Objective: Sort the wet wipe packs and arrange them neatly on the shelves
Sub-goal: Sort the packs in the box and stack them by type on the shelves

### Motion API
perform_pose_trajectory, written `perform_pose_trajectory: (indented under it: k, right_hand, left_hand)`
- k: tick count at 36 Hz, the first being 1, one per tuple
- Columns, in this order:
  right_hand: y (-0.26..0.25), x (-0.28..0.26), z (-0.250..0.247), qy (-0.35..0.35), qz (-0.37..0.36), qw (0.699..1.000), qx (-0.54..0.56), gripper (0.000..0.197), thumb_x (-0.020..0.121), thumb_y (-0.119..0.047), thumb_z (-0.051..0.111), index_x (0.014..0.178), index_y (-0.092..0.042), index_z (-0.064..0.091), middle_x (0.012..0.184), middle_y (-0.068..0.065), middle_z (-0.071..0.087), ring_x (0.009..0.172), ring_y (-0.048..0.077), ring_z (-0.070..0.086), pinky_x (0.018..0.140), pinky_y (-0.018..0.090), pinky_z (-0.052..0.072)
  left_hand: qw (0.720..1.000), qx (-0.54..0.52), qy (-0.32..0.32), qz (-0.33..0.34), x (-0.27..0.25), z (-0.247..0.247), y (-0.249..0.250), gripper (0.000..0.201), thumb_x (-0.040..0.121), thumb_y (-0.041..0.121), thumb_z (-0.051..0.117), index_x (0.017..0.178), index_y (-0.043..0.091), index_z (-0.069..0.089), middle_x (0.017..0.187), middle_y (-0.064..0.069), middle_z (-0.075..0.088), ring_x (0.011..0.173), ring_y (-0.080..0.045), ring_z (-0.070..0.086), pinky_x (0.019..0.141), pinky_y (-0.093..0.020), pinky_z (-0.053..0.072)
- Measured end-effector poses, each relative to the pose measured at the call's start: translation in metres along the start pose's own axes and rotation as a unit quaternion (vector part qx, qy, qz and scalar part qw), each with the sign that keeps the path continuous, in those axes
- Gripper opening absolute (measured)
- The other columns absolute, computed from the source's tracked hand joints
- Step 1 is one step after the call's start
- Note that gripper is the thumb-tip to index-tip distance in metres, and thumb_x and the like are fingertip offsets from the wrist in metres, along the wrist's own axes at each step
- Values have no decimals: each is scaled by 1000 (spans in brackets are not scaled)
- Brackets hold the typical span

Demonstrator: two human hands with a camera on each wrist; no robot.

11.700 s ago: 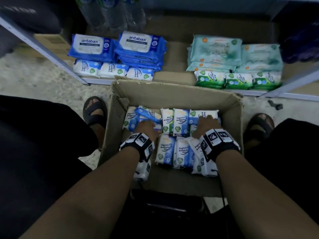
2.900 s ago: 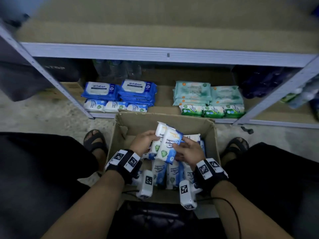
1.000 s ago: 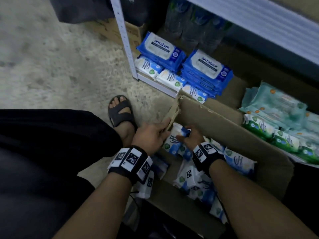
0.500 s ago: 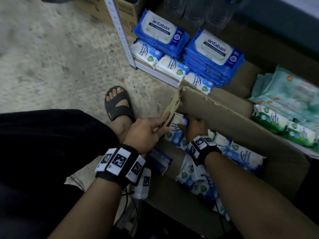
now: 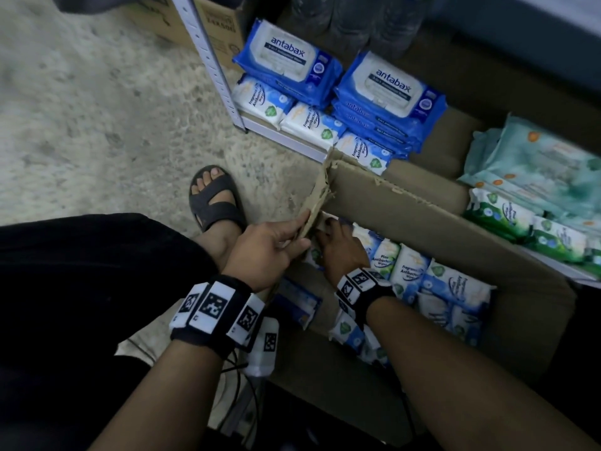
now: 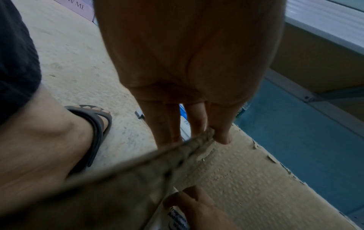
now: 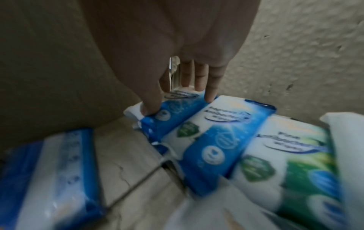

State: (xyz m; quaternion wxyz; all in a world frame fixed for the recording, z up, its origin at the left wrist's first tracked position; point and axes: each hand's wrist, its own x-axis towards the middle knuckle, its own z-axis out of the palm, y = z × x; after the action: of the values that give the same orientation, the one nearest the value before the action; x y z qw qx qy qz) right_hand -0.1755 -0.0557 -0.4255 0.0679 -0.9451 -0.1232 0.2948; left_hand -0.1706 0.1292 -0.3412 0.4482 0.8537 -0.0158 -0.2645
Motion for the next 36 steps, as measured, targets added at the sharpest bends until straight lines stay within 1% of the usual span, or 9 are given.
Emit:
perform_pose_trajectory:
  k: [9,12,14,19,22,25,28,31,36]
  right_hand:
    - [-7,2,-5,76,-82,994,9,73,82,-32,66,147,-20,35,151,18,33,132,43,35,108,57,33]
    - [-9,5,-2,14,-93,995,-24,72,95,-44,43,157,-23,13,164,8,8,149,37,5,118,59,-3]
    - [-5,8,2,2,-87,994,-60,66,98,-46,38,157,-24,17,164,6,11,150,35,2,115,60,-14]
    - [-4,8,-2,-22,-47,992,-115,51,97,-43,40,143,-23,48,151,9,35,142,42,19,114,64,10]
    - [0,6,-3,-30,-38,994,-97,53,101,-46,34,147,-23,40,155,12,28,144,43,15,116,60,8]
    - [4,-2,-11,-46,-64,995,-69,63,102,-53,26,157,-23,15,165,9,2,150,37,-3,119,56,-5]
    - [6,-19,-24,-16,-63,996,-60,62,101,-48,35,154,-18,25,163,12,7,149,36,6,121,52,7]
    - [10,-35,-26,19,32,999,-23,49,96,-37,48,141,-17,41,150,12,27,135,37,27,108,48,30]
    - [25,-58,-7,-20,209,973,91,64,95,-36,56,147,-14,27,151,14,19,136,36,26,106,47,38]
  left_hand:
    - [1000,9,5,11,1,1,2,52,92,35,66,142,37,49,130,12,63,123,-4,56,103,-35,49]
    - [1000,2,-3,12,1,0,-1,53,92,38,64,142,38,48,131,14,62,124,-3,55,103,-36,49]
    - [1000,-10,-8,9,2,0,-3,55,89,46,61,142,40,48,132,16,61,125,-2,54,104,-36,48]
    - [999,-49,-22,-2,6,0,-9,58,83,53,58,140,45,47,134,19,58,127,1,52,108,-37,45]
    - [998,-50,-23,-6,7,0,-10,58,83,53,59,139,48,45,132,20,59,126,0,53,107,-37,46]
    - [999,-37,-18,-7,7,0,-8,57,84,53,59,139,49,44,131,20,60,126,-1,53,107,-37,46]
    - [999,-36,-6,-9,6,2,-6,57,83,52,60,138,48,47,131,19,60,126,0,52,107,-36,46]
    - [999,-42,5,-11,4,5,-6,55,85,48,62,139,44,49,133,17,60,126,-2,53,107,-38,46]
    - [999,-43,22,-14,-1,10,-7,53,87,45,61,139,43,50,133,15,60,127,-3,52,108,-39,45]
